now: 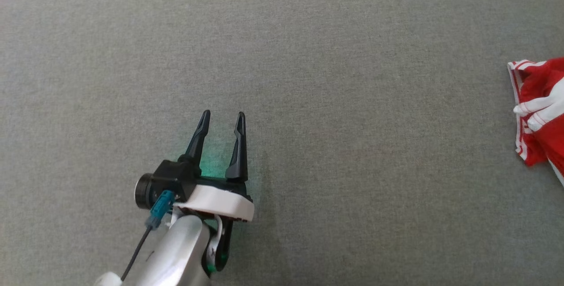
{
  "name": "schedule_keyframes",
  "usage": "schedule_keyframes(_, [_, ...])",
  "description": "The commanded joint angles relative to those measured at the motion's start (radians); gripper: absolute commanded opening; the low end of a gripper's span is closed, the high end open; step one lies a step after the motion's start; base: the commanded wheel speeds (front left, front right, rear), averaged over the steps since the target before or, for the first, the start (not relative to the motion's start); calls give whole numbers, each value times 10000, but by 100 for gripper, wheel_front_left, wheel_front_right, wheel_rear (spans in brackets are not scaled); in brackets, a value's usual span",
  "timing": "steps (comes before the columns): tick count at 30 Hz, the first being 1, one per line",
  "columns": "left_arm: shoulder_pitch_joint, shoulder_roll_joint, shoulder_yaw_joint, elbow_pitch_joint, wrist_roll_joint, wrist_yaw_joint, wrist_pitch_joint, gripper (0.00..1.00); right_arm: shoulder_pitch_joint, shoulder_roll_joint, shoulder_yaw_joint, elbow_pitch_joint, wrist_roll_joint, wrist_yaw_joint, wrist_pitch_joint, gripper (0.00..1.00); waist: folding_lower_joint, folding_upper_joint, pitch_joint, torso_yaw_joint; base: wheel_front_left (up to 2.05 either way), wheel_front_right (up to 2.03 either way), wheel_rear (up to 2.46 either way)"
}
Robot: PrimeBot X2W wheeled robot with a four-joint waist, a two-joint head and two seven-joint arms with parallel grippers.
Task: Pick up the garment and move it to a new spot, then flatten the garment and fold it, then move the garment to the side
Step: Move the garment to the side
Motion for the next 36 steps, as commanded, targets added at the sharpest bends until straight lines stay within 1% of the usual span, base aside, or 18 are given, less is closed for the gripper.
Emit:
schedule_keyframes(1, [-242,18,314,-260,-37,-18,-93,100,196,-356,-179,-148,-53,-7,127,0,-1,0,-51,24,0,0,0])
schedule_keyframes(3, [-226,18,311,-235,-68,-6,-93,100,256,-219,-405,-130,-51,-7,345,0,-1,0,-164,29,0,0,0])
schedule_keyframes(4, [-214,18,319,-221,-75,-1,-93,100,268,-147,-557,-148,-84,-7,401,93,-1,0,-235,25,0,0,0])
schedule_keyframes(5, [-194,18,333,-204,-81,2,-93,100,271,-60,-732,-153,-144,-7,454,100,-1,0,-327,18,0,0,0])
schedule_keyframes(8, [-79,18,405,-145,-53,0,-93,100,264,265,-1239,-257,-370,-7,540,100,-1,0,-665,-24,0,0,0])
schedule_keyframes(9, [-79,18,405,-145,-53,0,-93,100,264,265,-1239,-257,-370,-7,540,100,-1,0,-665,-24,0,0,0])
schedule_keyframes(13, [151,18,592,-56,52,-32,-93,100,369,695,-1633,-591,-756,-7,595,100,-1,0,-1268,-76,0,0,0])
schedule_keyframes(16, [364,18,765,-19,136,-47,-93,100,343,1258,-1989,-1141,-772,-7,353,100,-1,0,-1743,-90,0,0,0])
schedule_keyframes(18, [508,18,900,-13,194,-65,-93,100,288,1806,-2218,-1693,-722,-7,-25,100,-1,0,-2051,-72,0,0,0])
schedule_keyframes(22, [845,18,1154,-70,289,-97,-93,100,429,3282,-2495,-3050,-495,-7,-998,100,-1,0,-2611,13,0,0,0])
schedule_keyframes(25, [1145,18,1364,-164,417,-95,-93,100,760,4656,-2792,-4007,-277,-7,-1787,100,-1,0,-2974,93,0,0,0])
schedule_keyframes(28, [1449,18,1523,-248,538,-119,-93,100,1347,5973,-2881,-4830,-231,-7,-2457,100,-1,0,-3231,229,0,0,0])
schedule_keyframes(30, [1606,18,1634,-326,601,-134,-93,100,1760,6747,-2927,-5233,-108,-7,-2830,100,-1,0,-3302,301,0,0,0])
schedule_keyframes(31, [1667,18,1690,-381,642,-115,-93,100,1982,7065,-2880,-5370,-96,-7,-3020,100,-1,0,-3335,352,0,0,0])
schedule_keyframes(33, [1791,18,1806,-538,720,-61,-93,100,2403,7465,-2722,-5443,-106,-7,-3449,100,-1,0,-3381,423,0,0,0])
schedule_keyframes(36, [1981,18,1786,-640,754,-103,-93,100,3012,7790,-2535,-5063,-262,-7,-4166,100,-1,0,-3456,580,0,0,0])
